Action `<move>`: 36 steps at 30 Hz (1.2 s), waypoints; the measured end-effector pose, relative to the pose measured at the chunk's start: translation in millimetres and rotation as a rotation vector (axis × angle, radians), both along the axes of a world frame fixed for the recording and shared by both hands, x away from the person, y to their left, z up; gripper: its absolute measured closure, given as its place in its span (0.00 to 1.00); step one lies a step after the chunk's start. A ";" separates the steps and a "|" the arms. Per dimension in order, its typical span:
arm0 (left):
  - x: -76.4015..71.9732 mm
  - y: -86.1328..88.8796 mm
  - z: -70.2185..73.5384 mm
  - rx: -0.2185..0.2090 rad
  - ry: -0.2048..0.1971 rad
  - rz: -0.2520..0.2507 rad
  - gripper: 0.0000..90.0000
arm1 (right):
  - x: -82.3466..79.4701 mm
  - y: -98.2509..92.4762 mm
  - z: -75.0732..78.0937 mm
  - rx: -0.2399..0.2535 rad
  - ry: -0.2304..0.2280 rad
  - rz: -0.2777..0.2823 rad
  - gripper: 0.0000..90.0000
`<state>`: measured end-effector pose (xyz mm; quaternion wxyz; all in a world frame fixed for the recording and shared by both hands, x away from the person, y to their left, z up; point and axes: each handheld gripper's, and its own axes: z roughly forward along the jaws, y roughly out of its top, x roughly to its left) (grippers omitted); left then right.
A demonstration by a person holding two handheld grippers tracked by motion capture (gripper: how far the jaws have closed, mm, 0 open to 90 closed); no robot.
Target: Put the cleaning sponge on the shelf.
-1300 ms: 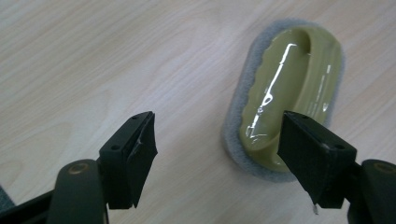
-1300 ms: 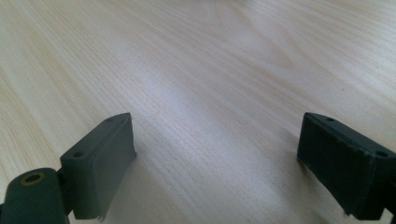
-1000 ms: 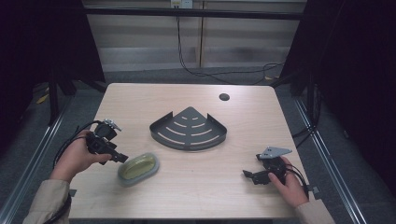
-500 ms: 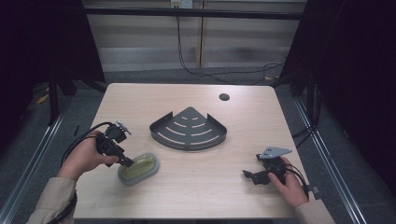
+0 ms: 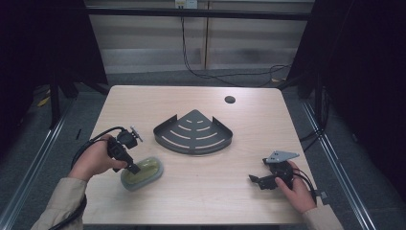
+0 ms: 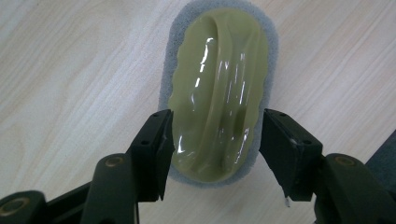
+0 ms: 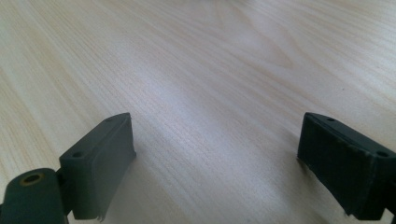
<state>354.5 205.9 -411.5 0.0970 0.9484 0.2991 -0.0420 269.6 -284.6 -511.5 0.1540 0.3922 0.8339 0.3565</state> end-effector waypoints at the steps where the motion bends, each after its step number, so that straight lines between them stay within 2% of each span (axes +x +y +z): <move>1: 0.4 -1.2 -0.7 0.007 0.008 -0.004 0.51 | 0.0 0.0 0.0 0.000 0.000 0.000 0.11; 8: 1.7 -8.4 -7.6 0.033 0.025 -0.041 0.57 | 0.0 0.0 0.0 0.000 0.000 0.000 0.11; 16: 0.7 -10.4 -12.2 0.062 0.041 -0.068 0.73 | 0.0 0.0 0.0 0.000 0.000 0.000 0.11; 18: 1.4 -10.9 -10.7 0.073 0.045 -0.064 0.77 | 0.0 0.0 0.0 0.000 0.000 0.000 0.11; 25: 2.3 -11.6 -3.7 0.082 0.072 -0.051 0.78 | 0.0 0.0 0.0 0.000 0.000 0.000 0.11; 36: 7.0 -11.6 18.0 0.074 0.067 -0.035 0.78 | 0.0 0.1 0.0 0.001 0.000 -0.002 0.11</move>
